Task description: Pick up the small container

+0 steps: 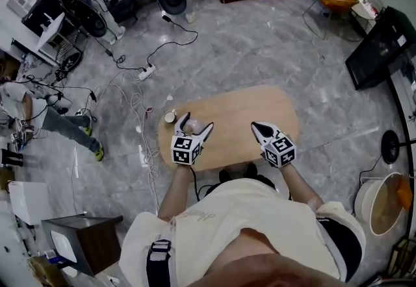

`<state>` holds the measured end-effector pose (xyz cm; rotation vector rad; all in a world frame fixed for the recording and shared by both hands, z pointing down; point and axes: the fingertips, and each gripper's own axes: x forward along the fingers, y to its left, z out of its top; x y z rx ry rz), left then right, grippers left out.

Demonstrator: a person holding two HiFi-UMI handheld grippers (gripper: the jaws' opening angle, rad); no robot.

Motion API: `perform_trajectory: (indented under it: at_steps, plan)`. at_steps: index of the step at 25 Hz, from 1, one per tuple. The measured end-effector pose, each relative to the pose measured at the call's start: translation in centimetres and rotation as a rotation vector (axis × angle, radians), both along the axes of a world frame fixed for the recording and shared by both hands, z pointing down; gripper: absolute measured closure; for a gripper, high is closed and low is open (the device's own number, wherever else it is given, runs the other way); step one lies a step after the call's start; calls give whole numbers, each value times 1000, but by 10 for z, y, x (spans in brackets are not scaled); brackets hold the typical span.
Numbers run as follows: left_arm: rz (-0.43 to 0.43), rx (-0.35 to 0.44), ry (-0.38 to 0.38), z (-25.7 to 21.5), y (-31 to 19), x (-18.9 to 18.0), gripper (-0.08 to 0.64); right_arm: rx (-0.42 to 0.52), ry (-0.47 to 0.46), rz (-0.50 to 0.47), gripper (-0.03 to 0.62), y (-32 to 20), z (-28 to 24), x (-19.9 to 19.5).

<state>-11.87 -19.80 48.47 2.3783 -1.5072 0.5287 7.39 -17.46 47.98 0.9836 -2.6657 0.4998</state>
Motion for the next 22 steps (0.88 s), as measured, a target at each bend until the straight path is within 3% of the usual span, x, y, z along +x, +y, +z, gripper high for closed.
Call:
perform_trajectory:
  at_steps: [7, 22]
  plan:
    - [15, 63, -4, -28, -2, 3, 138, 68, -27, 9, 592, -10, -28, 3]
    - [14, 86, 7, -36, 6, -5, 138, 111, -29, 14, 592, -11, -42, 0]
